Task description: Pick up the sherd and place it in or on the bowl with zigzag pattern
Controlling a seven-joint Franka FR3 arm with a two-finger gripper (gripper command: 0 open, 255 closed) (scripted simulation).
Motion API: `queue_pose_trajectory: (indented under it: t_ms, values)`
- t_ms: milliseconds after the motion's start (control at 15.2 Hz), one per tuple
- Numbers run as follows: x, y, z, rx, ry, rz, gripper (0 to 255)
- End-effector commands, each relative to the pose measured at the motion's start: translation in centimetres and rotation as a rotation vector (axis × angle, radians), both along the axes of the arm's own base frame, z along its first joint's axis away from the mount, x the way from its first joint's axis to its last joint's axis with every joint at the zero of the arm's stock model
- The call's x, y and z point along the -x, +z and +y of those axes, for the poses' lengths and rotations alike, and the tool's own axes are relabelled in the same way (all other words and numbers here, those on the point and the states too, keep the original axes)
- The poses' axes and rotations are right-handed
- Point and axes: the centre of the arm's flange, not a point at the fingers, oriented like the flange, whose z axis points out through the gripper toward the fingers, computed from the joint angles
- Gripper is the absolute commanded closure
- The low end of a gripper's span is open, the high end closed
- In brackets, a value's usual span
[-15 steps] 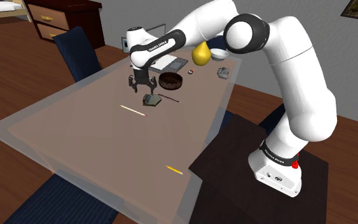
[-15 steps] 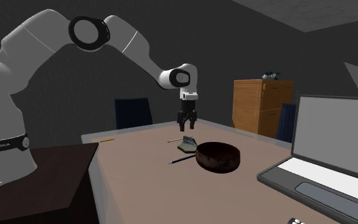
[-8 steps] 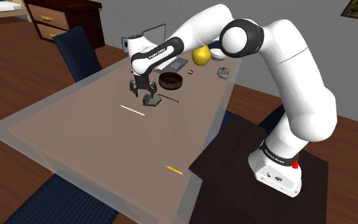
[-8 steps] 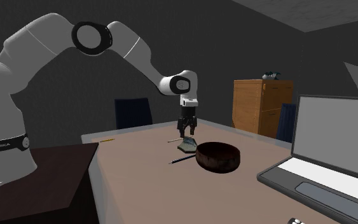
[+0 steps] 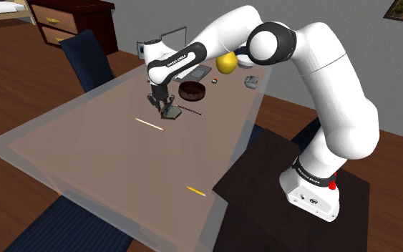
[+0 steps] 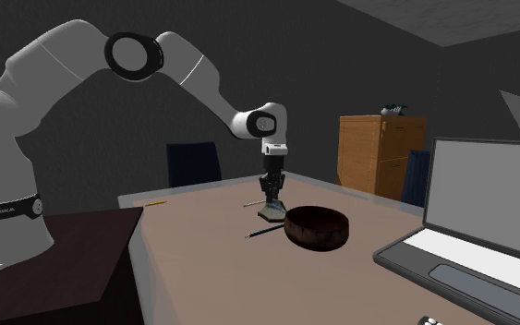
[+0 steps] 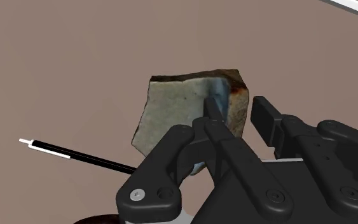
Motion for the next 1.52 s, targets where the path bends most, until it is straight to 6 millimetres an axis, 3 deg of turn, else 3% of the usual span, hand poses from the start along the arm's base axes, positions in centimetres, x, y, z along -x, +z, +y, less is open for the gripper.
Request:
queue_pose_trajectory:
  t_ms: [0,462,1452]
  values:
    - [0.0,0.0,0.0,0.0,0.0,0.0,255]
    - [0.0,0.0,0.0,0.0,0.0,0.0,255]
    - [0.0,7.9,0.0,0.0,0.0,0.0,255]
